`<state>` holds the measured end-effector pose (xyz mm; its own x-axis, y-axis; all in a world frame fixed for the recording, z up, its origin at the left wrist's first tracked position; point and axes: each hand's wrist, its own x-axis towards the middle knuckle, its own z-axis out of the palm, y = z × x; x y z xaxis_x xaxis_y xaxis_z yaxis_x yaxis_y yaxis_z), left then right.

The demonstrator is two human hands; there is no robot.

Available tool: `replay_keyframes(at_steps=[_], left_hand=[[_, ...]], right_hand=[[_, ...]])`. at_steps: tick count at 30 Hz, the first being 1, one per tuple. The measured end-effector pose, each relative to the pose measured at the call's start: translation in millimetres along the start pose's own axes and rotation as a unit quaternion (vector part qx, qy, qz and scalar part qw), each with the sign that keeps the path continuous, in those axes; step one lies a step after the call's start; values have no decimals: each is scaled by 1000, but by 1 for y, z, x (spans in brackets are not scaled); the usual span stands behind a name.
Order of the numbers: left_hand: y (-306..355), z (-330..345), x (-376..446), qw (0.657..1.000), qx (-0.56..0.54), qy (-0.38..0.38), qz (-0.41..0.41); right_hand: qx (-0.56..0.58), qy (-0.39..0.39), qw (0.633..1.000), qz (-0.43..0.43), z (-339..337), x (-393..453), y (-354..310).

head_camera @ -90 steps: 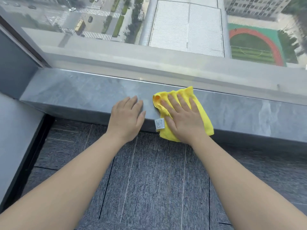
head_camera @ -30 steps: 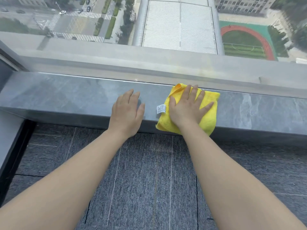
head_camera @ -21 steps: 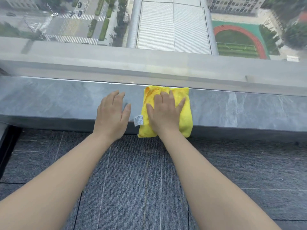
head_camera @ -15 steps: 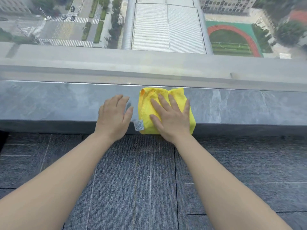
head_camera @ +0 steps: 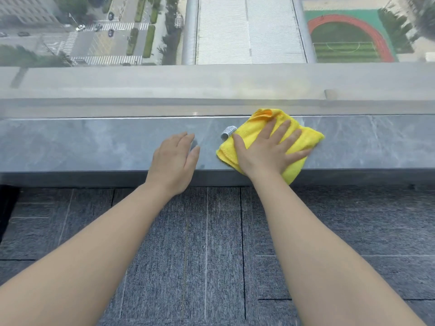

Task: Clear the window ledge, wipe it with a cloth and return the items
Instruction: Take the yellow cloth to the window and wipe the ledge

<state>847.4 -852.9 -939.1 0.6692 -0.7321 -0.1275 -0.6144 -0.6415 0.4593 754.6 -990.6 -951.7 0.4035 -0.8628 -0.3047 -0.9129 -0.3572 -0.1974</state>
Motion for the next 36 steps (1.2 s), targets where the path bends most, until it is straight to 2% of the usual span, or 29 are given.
replay_keyframes(at_steps=[2, 5, 9, 13, 16, 18, 20, 21, 23, 25, 27, 29, 31, 36], left_hand=[[-6, -6, -9, 1000, 4, -1, -19], [-18, -18, -19, 999, 11, -10, -30], [-31, -29, -14, 1000, 10, -12, -24], [-34, -25, 7, 999, -30, 16, -21], [-27, -21, 10, 998, -66, 24, 0], [-22, -24, 5, 996, -89, 15, 12], [-19, -30, -5, 995, -97, -4, 27], [-18, -32, -8, 994, -98, -13, 35], [-12, -36, -10, 994, -103, -23, 37], [-2, -34, -7, 993, -108, -22, 29], [9, -29, -1, 993, -111, -15, 33], [16, -21, 6, 994, -104, -7, 44], [18, -12, 11, 995, -86, 1, 44], [17, 5, 12, 999, -52, 5, 10]], right_hand=[[10, -2, 1000, 11, 2, 0, -15], [11, 0, 999, -33, 9, -10, -34], [0, -1, 984, -176, 22, -31, -52], [-32, -18, 943, -332, 26, -38, -48], [15, -61, 926, -373, 15, -45, -36], [45, -98, 930, -351, 5, -54, -24], [38, -110, 952, -282, -11, -63, -3], [30, -90, 967, -238, -23, -67, 9], [68, 3, 988, -139, -47, -73, 31], [144, 82, 985, -53, -64, -68, 47], [183, 93, 978, -30, -66, -54, 57], [174, 85, 980, -52, -57, -38, 62], [124, 70, 989, -50, -42, -20, 68], [-2, 12, 1000, 27, -20, 10, 64]])
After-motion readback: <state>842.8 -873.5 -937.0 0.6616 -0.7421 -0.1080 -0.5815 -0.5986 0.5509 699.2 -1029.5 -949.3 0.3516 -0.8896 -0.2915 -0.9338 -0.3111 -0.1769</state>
